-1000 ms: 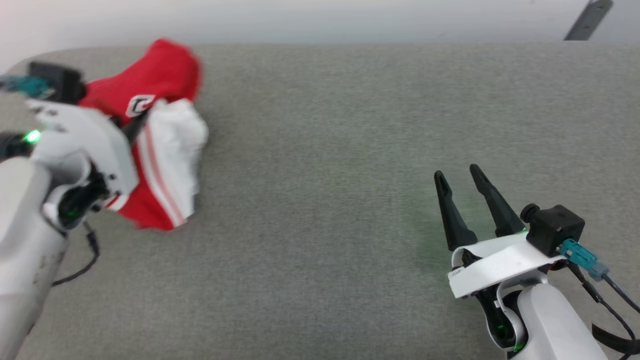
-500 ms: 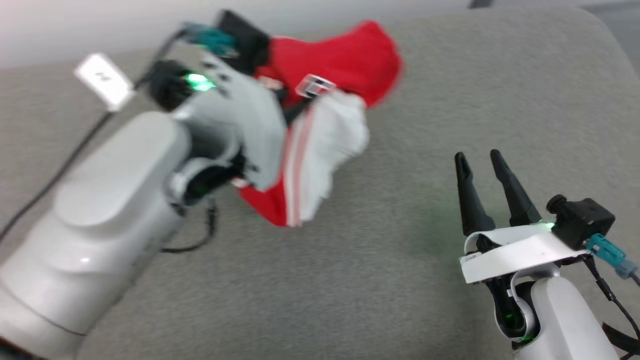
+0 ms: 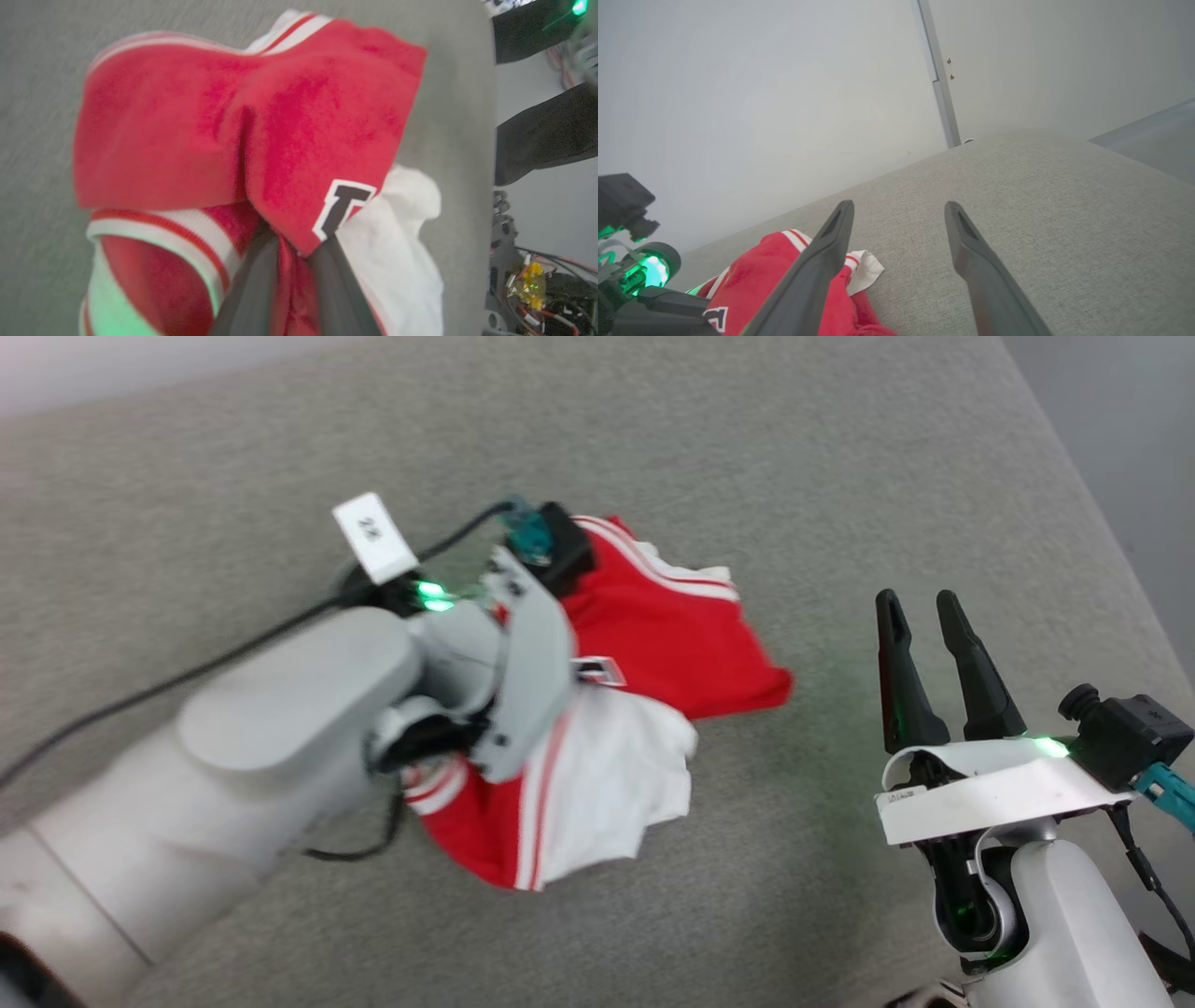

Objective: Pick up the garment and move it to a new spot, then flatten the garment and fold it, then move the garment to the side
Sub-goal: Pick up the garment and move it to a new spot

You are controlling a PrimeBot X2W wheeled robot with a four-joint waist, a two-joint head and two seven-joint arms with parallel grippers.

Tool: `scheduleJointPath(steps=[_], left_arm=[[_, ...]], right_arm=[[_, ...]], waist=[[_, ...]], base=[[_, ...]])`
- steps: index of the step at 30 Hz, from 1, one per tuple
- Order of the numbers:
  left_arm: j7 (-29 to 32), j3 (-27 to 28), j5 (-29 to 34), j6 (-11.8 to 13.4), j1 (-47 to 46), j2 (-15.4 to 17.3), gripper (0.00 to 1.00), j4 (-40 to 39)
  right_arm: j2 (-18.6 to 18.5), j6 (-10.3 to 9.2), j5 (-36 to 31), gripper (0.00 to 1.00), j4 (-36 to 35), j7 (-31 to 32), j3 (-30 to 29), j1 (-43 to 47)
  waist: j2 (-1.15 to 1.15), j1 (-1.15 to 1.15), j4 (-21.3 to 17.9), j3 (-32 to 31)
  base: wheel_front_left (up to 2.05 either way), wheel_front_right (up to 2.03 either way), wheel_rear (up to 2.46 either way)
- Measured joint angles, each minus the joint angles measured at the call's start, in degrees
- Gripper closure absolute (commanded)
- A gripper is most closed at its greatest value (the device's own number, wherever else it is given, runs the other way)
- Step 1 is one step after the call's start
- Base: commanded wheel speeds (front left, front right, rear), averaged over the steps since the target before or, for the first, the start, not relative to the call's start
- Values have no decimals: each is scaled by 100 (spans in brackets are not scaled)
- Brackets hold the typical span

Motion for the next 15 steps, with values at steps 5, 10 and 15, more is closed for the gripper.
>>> scheduleJointPath(steps=[5,10,15], left_arm=[[407,-218,633,-23,-243,298,100,292],[804,-163,1484,-44,-247,350,100,254],[886,-78,1427,-45,-163,436,100,245]], right_arm=[[1,0,104,0,-44,0,23,2],[2,0,199,0,-87,0,78,3],[2,0,268,0,-90,0,146,-23]], waist=[[0,0,-302,177],[0,0,-494,339],[0,0,-613,446]], base=[[0,0,0],[0,0,0],[0,0,0]])
